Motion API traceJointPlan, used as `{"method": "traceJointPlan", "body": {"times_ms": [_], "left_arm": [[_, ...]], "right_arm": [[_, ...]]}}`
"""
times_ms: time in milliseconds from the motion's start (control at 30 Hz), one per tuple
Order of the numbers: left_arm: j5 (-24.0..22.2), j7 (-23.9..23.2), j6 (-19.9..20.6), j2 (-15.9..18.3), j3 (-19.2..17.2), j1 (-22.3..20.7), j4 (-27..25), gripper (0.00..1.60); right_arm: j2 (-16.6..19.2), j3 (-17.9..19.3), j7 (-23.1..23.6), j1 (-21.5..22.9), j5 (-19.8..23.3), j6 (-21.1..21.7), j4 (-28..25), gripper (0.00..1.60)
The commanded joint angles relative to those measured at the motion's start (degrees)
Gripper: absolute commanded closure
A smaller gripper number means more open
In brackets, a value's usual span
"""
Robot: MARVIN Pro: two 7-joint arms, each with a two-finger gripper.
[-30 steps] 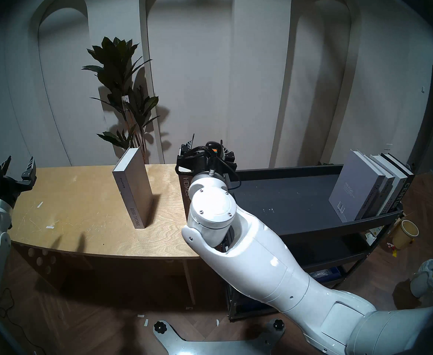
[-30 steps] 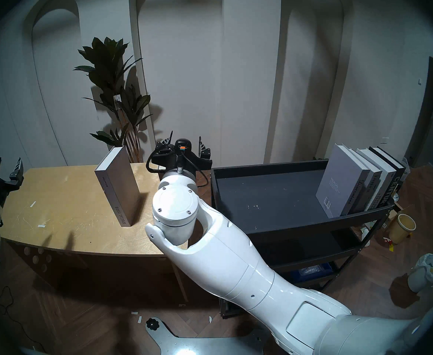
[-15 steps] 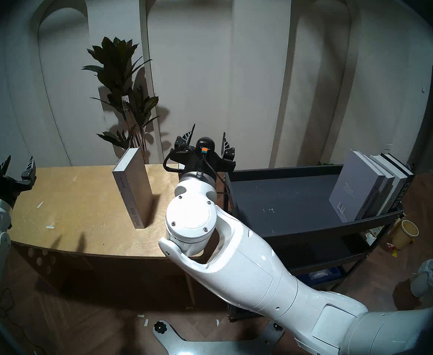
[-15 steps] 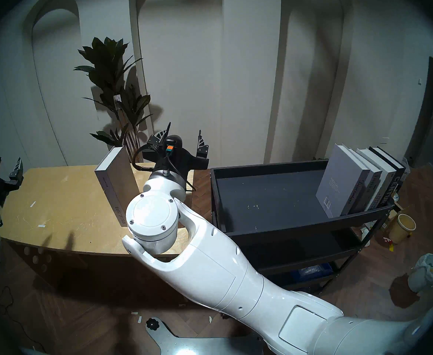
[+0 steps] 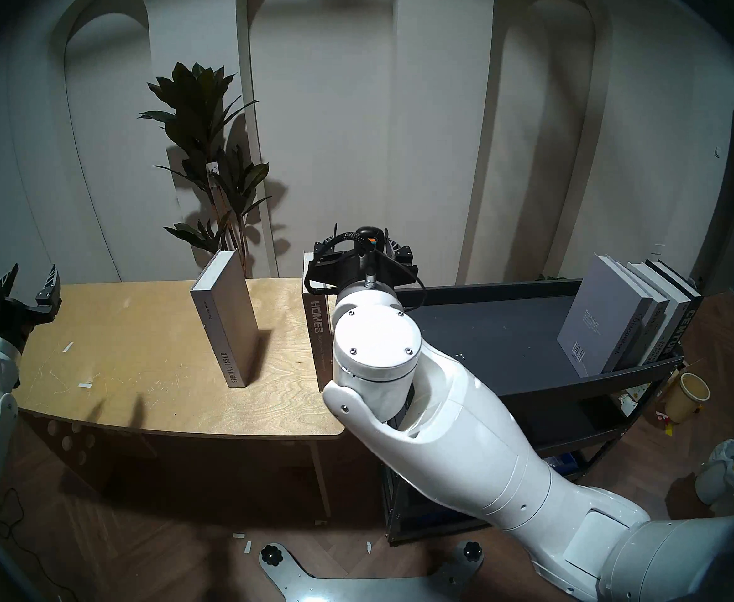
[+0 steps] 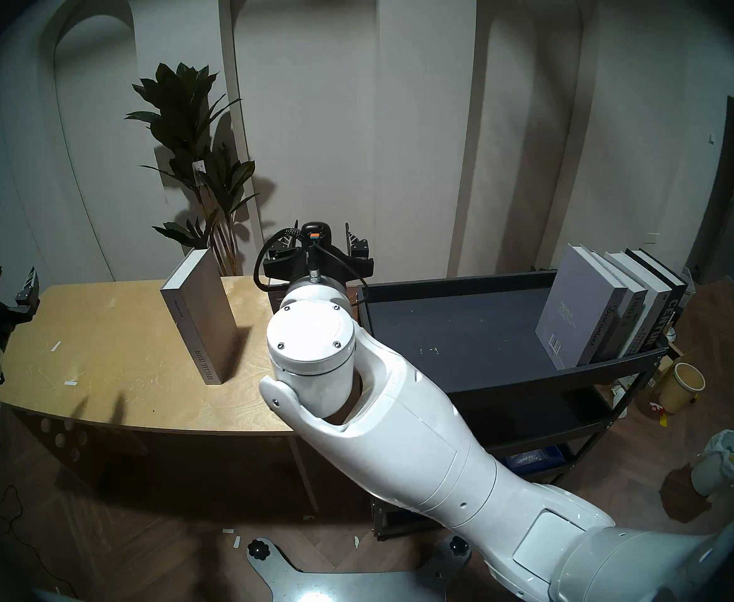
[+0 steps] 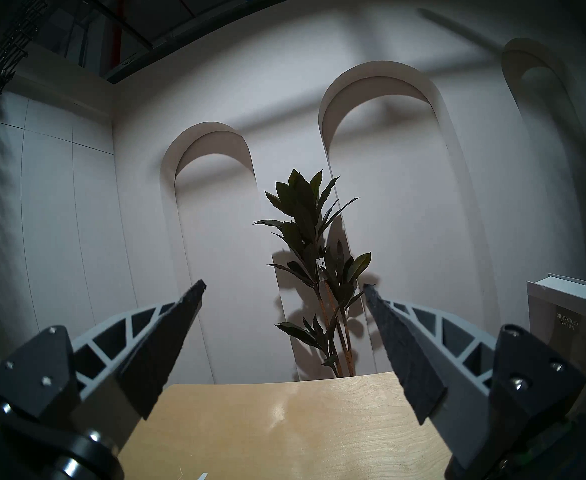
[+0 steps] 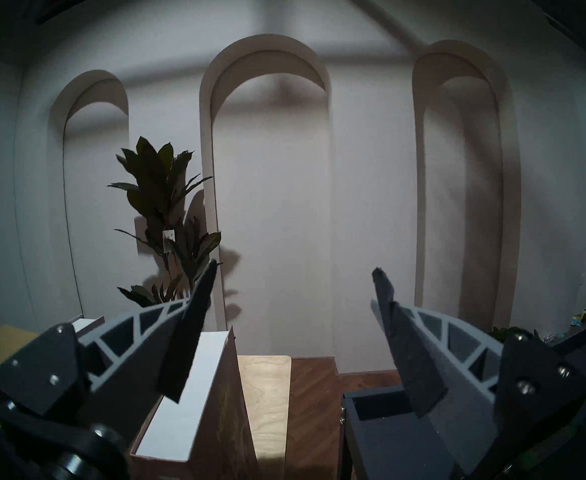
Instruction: Move the books from the display table onto the shelf, standing them upright with spines facing out and tallest at one end
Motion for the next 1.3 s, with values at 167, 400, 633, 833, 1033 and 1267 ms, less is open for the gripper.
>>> {"method": "traceJointPlan", "body": {"times_ms": [167,400,633,833,1033,1267], "left_arm": [[0.1,-0.1,0.0,0.3,-1.2,-0.2,-0.5,0.00],[0.1,-0.1,0.0,0.3,-1.2,-0.2,-0.5,0.00],[0.1,-0.1,0.0,0.3,-1.2,-0.2,-0.4,0.00],[0.1,-0.1,0.0,0.3,-1.2,-0.2,-0.5,0.00],[0.1,-0.1,0.1,0.3,-1.3,-0.1,-0.5,0.00],[0.1,-0.1,0.1,0.3,-1.3,-0.1,-0.5,0.00]], "right_arm": [[-4.0,-2.4,-1.5,2.6,-4.2,-6.3,6.3,0.00],[-5.8,-3.7,-2.6,3.6,-5.3,-9.7,10.7,0.00],[-7.0,-5.2,-3.0,5.2,-6.3,-10.9,12.5,0.00],[-7.3,-6.1,-3.3,5.6,-6.9,-11.3,13.5,0.00],[-7.4,-7.5,-3.2,5.7,-6.8,-11.7,14.7,0.00],[-8.1,-8.3,-3.0,7.0,-7.0,-11.7,16.6,0.00]]}}
